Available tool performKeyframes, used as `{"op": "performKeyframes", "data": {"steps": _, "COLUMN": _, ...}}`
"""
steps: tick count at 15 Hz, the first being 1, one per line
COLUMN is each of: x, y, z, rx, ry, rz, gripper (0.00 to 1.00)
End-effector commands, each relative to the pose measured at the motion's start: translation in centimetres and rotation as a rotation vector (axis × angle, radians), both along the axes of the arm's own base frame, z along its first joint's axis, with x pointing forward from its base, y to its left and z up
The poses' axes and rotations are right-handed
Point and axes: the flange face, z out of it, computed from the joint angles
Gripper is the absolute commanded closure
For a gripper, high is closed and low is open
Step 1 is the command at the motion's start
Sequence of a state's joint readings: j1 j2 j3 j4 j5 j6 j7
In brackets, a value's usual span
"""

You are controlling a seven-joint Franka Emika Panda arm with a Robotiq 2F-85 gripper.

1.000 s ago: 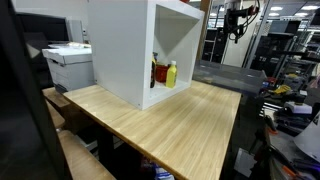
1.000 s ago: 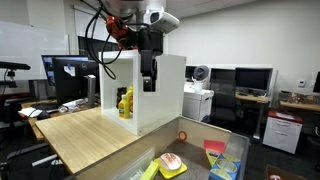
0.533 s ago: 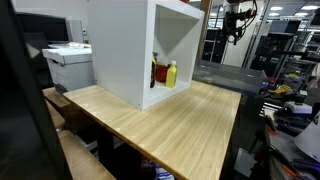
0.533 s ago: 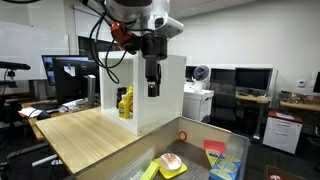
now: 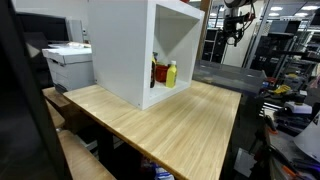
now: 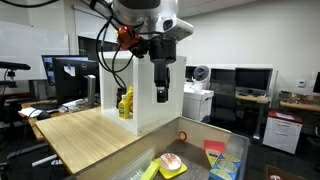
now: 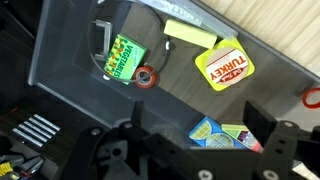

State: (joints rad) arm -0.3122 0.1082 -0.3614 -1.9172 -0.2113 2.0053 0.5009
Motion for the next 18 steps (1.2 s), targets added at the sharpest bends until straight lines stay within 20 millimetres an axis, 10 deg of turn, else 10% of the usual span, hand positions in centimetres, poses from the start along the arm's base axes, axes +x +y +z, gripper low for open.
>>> {"op": "performKeyframes", "data": {"steps": 1, "x": 0.35, "y": -1.52, "z": -0.74, "rx": -0.030, "ry": 0.003, "rz": 0.012, "gripper": 0.00}}
{"op": "performKeyframes", "data": {"steps": 18, "x": 1.01, "y": -1.06, "z": -1.64, "rx": -0.017, "ry": 0.011, "rz": 0.053, "gripper": 0.00}}
